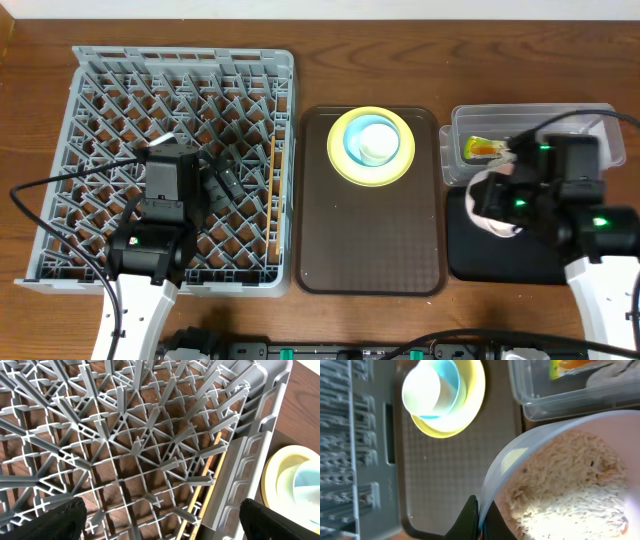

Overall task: Sort waste into correct bins and load items into the dishwasher
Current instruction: 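Carry the white rice bowl right and tip rice onto the black tray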

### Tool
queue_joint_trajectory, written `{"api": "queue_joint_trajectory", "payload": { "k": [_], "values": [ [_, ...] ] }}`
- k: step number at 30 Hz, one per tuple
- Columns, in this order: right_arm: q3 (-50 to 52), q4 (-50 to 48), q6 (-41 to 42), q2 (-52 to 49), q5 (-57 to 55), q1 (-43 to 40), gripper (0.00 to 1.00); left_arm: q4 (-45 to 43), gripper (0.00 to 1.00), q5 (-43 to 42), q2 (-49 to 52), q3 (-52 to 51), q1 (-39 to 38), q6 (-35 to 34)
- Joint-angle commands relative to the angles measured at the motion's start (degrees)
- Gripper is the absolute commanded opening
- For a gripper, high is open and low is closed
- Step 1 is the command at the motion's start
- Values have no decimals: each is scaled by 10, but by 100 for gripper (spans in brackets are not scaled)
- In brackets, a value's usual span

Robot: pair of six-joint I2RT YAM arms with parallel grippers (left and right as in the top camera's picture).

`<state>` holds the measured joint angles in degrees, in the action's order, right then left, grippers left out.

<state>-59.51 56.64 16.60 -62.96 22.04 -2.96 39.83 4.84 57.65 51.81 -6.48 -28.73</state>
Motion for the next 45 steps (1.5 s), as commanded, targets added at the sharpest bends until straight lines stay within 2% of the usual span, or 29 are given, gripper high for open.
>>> {"api": "queue_joint_trajectory", "payload": {
  "k": [1, 10, 17, 22, 28, 32, 39, 45],
  "values": [
    [22, -1, -56, 4, 105, -66, 1, 0, 99, 3, 1, -2, 2, -5],
    [106, -11, -144, 4, 234, -213, 1, 0, 99, 3, 1, -2, 2, -5],
    [192, -80, -152, 4, 313, -291, 1, 0, 99, 3, 1, -2, 2, -5],
    [238, -116, -162, 4, 416, -350, 1, 0, 99, 3, 1, -2, 2, -5],
    [267, -123, -177, 4, 437, -417, 1, 0, 99, 3, 1, -2, 2, -5],
    [269, -121, -210, 4, 495, -458, 1, 0, 99, 3, 1, -2, 2, -5],
    [269, -107, -210, 4, 565, -495, 1, 0, 99, 3, 1, -2, 2, -5],
    [269, -93, -210, 4, 580, -503, 1, 0, 99, 3, 1, -2, 2, -5]
  ]
}}
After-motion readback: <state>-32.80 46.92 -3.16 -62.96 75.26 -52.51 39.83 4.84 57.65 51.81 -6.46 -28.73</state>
